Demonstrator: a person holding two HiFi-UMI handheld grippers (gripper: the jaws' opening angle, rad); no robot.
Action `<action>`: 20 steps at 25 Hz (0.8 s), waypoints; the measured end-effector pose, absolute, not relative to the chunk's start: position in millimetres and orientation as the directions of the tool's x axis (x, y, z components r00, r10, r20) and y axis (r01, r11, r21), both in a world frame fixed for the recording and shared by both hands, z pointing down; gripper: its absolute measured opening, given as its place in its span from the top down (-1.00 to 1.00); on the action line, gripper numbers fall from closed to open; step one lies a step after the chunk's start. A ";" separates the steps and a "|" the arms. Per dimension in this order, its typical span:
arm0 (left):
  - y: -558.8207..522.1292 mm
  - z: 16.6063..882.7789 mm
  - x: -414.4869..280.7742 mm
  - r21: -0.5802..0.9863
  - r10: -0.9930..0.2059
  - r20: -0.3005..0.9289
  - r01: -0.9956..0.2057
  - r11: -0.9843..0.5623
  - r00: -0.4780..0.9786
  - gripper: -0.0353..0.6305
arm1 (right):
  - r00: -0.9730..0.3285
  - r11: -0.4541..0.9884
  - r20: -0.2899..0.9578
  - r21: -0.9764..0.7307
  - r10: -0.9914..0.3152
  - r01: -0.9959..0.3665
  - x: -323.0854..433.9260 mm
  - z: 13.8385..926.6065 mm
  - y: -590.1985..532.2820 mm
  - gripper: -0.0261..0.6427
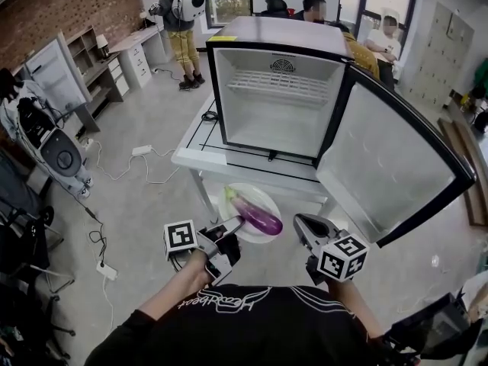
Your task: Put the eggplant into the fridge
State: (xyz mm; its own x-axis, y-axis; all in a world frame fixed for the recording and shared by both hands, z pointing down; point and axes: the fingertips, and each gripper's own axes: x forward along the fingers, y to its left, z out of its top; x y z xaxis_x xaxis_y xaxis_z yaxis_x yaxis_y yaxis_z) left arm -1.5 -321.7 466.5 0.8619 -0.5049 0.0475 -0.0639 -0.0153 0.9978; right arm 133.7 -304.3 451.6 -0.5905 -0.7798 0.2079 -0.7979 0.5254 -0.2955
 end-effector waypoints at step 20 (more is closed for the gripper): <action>-453.0 487.3 33.4 0.988 -0.397 0.135 -0.152 -0.013 0.908 0.79 | -0.456 0.376 0.206 -0.332 -0.866 -0.865 171.3 460.9 -409.3 0.90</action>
